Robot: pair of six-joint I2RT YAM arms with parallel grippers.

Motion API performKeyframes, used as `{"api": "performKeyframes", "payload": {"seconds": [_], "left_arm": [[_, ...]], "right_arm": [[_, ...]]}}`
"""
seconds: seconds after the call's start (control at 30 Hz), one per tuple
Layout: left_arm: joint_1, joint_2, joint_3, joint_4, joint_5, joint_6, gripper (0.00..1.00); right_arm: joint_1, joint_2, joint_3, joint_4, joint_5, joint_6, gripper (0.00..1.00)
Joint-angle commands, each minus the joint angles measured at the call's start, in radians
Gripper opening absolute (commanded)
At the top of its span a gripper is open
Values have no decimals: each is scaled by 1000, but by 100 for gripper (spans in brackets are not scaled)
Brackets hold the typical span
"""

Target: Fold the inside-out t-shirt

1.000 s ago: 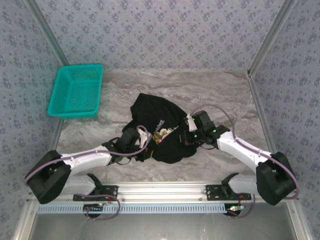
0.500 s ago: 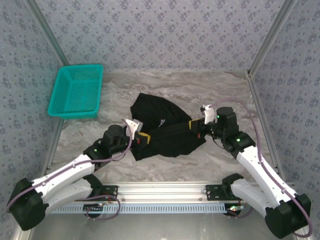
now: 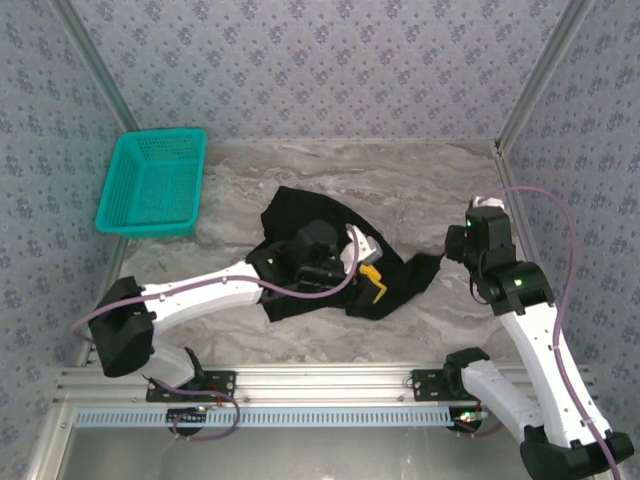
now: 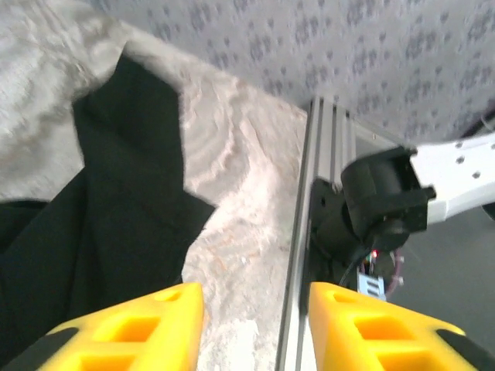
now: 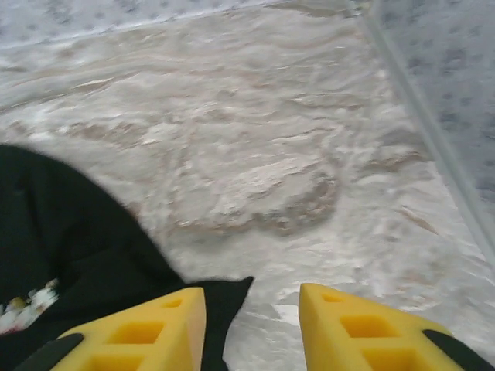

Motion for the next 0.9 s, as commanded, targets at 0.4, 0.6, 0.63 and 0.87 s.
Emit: {"api": "performKeyframes", "payload": {"seconds": [0.4,0.6,0.63,0.87], "left_arm": [[613,184,143,-293,-422,-236,71],[681,476,385,-372,-399,-188,73],[681,524,427,-389,-401,-179,73],[706,736,610,-463,-352,-173,71]], "right_arm": [[136,762,128,411,-304,58,70],[122,846,85,382,-441,101,72],[123,847,67,390,-469,115,73],[122,881,2,451,-546,168,66]]}}
